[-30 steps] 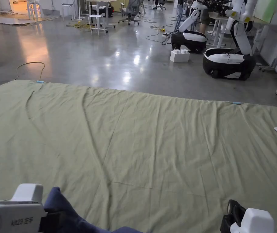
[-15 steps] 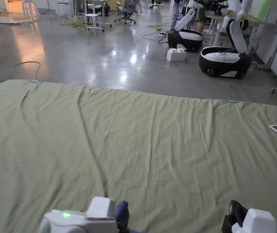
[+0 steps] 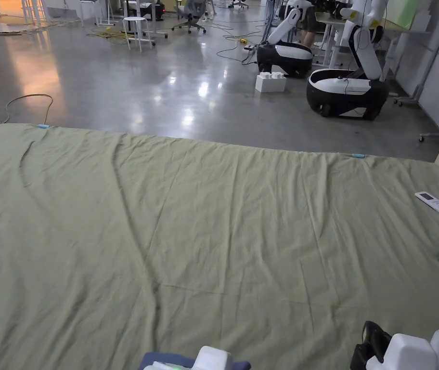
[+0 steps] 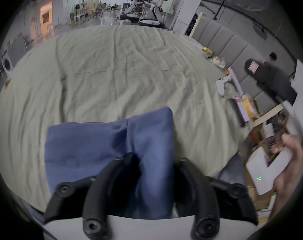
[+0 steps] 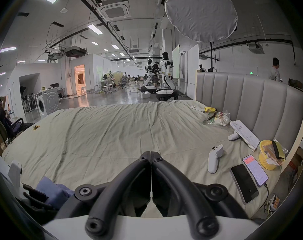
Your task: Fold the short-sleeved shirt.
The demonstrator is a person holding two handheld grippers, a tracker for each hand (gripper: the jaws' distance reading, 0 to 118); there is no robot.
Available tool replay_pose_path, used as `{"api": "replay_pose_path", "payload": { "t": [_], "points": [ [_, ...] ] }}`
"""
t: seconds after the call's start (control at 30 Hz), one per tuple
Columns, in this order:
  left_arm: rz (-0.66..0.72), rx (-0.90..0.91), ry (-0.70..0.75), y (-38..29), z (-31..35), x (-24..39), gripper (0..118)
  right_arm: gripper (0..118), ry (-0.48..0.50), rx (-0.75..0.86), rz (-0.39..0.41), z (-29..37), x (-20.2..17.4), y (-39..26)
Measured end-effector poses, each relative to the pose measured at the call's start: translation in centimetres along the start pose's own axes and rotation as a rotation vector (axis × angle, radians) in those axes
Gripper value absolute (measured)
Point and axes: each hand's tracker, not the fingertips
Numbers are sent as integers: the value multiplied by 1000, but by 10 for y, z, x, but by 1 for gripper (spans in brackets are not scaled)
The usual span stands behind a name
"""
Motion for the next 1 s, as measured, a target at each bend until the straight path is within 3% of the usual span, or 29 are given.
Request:
{"api": "replay_pose_path", "payload": {
  "t": [0.03,0.07,0.27,0.3,0.33,0.4,0.63,1.0],
  "points": [
    [37,5,-57,0,6,-1,56,1,0,-1,0,0,0,0],
    [72,21,-101,3,13,-5,61,1,1,-2,0,0,0,-1],
    [174,104,-188,8,52,-30,61,1,3,-5,-8,1,1,-2],
    [173,108,-173,6,56,-29,59,1,3,-5,-8,0,1,-2],
    [153,107,-136,6,55,-30,49,1,2,-5,-8,0,1,-2],
    [117,62,-77,5,45,-29,16,1,5,-9,-10,0,1,-3],
    [132,-32,-192,-11,-4,-11,14,1,4,-19,-8,0,1,-6],
    [140,45,-101,-14,-57,1,8,1,5,-12,5,5,0,-3]
  ]
}}
